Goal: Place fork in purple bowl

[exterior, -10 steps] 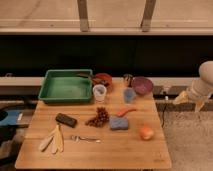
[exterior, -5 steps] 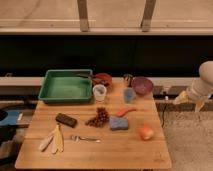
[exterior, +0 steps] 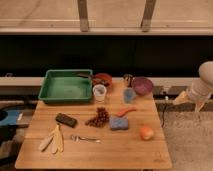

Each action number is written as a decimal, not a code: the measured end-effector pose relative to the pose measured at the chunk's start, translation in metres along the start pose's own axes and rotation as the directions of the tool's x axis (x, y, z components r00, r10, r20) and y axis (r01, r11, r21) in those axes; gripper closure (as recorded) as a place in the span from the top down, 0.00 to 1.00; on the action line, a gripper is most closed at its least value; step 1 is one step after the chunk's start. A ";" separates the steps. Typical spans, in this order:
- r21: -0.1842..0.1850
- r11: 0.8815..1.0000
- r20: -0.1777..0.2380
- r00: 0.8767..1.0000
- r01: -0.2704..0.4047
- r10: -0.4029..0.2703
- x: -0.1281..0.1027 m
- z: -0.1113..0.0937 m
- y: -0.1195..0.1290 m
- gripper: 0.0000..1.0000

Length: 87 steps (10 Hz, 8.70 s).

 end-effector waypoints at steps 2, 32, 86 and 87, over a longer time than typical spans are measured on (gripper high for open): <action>0.015 0.999 0.004 0.999 0.041 -0.041 0.001 0.002 0.012 0.70; -0.141 0.287 -0.004 0.289 0.947 -0.957 0.287 -0.001 0.442 0.70; -0.236 0.167 -0.117 0.142 0.957 -0.983 0.357 0.138 0.468 0.00; -0.229 0.171 -0.114 0.148 0.958 -0.982 0.355 0.134 0.468 0.00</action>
